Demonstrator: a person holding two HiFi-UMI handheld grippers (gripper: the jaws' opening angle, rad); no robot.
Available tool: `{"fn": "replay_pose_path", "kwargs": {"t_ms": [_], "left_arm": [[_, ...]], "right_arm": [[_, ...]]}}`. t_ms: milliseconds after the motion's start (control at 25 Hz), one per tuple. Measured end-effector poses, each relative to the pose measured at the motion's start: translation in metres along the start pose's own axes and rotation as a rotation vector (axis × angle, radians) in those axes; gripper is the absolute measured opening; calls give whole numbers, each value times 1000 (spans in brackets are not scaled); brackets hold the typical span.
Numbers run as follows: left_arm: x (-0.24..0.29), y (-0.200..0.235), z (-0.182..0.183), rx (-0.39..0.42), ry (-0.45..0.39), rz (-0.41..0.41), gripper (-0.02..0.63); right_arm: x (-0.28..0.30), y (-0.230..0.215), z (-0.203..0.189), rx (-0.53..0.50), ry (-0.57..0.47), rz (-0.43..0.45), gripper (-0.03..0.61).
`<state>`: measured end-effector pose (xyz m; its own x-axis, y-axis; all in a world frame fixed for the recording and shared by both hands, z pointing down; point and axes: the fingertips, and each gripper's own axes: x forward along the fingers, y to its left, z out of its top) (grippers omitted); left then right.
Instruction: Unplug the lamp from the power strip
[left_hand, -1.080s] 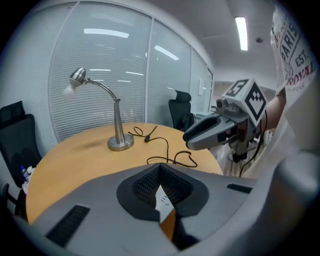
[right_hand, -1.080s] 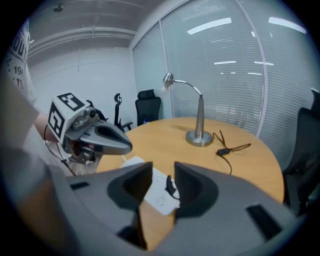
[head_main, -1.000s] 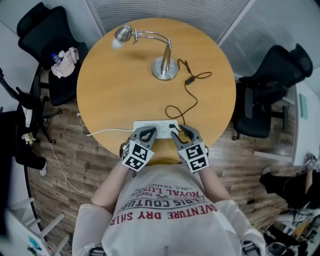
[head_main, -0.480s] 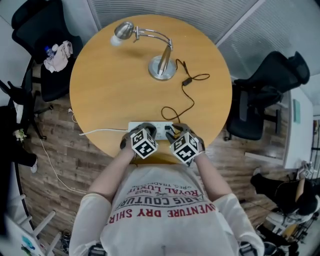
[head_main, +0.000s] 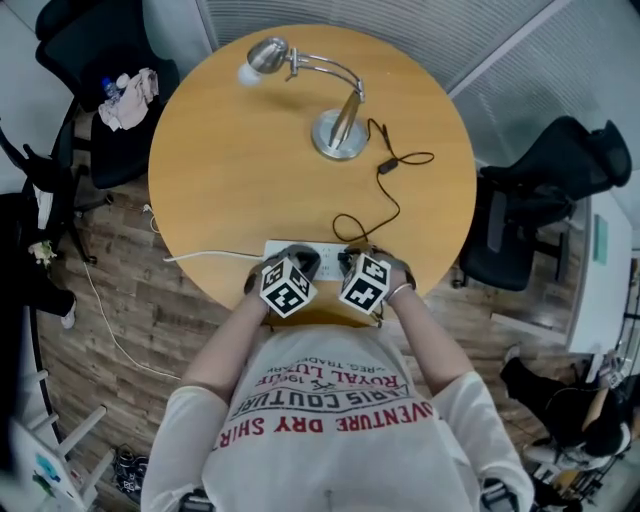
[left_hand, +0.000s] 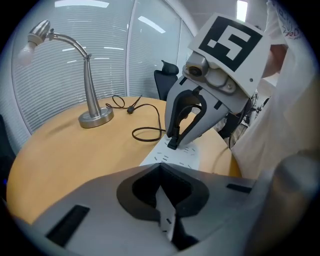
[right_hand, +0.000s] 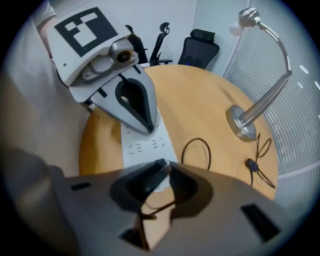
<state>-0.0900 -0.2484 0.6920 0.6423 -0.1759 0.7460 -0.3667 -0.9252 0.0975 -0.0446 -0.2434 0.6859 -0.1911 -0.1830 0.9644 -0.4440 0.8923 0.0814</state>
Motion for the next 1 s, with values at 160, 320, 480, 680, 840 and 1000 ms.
{"fn": "replay_pose_path", "kwargs": {"t_ms": [160,320,480,680,840,1000], "left_arm": [[0,0,0,0,-2,-4,31],[-1,0,-1,-5,2,-12,29],[0,2,1,-5,0,-7,30],[0,0,1,-16,16,-41,29],[0,1,1,-9,12,-31,29],[0,0,3,-6,5,-36,29]], "right_arm": [[5,3,0,-59,38,33,97],[5,4,1,-64,86,90,89],[3,4,2,-125,85,100,84],[-1,6,2,-142,48,85,75],[-5,5,1,-139,63,94,72],[-12,5,2,-147,88,130,71]]}}
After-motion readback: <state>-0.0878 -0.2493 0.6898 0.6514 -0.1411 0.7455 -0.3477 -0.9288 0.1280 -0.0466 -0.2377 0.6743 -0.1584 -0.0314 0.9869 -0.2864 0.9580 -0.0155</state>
